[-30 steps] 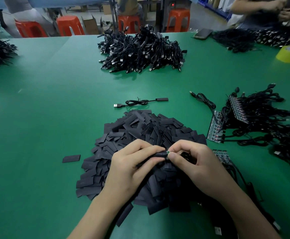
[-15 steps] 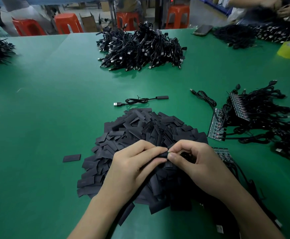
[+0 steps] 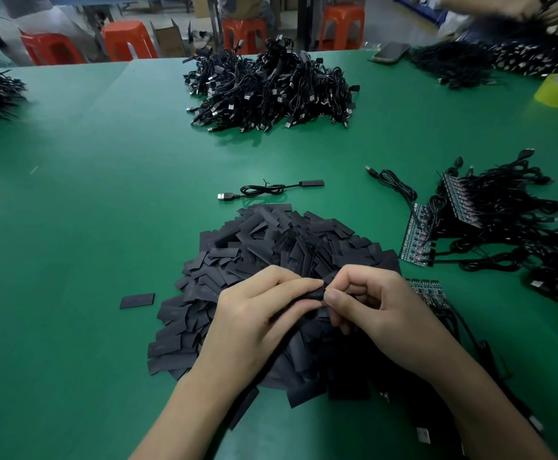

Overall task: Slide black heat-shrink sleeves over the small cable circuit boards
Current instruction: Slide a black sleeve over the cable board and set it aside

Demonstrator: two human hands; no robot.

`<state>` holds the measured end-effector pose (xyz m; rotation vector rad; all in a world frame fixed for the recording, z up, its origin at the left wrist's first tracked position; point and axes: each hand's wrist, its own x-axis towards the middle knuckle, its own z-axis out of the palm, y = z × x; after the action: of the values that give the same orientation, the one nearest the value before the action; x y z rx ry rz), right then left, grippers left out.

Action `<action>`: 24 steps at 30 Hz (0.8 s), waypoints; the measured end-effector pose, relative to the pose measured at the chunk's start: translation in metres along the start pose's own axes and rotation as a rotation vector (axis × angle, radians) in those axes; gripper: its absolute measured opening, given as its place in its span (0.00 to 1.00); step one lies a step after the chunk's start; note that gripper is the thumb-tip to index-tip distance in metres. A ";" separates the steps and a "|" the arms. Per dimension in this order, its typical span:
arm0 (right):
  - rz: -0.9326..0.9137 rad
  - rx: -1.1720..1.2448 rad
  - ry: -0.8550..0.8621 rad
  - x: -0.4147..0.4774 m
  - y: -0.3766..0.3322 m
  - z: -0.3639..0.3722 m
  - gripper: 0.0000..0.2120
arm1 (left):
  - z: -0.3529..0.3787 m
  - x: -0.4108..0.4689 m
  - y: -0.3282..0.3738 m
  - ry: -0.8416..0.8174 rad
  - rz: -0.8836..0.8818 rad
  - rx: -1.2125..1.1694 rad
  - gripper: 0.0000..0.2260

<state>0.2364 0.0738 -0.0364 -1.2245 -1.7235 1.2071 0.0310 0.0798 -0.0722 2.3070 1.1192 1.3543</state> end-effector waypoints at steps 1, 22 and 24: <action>0.001 0.003 -0.003 0.000 0.000 0.000 0.10 | 0.000 0.000 0.000 0.001 0.001 0.003 0.09; 0.016 0.228 0.078 0.002 0.000 0.004 0.10 | -0.004 0.007 0.012 0.266 -0.169 0.025 0.14; 0.021 0.249 0.077 0.002 0.001 0.005 0.10 | -0.003 0.006 0.014 0.283 -0.180 0.022 0.12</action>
<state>0.2314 0.0740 -0.0392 -1.1259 -1.4587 1.3246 0.0375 0.0744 -0.0593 2.0137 1.3934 1.6375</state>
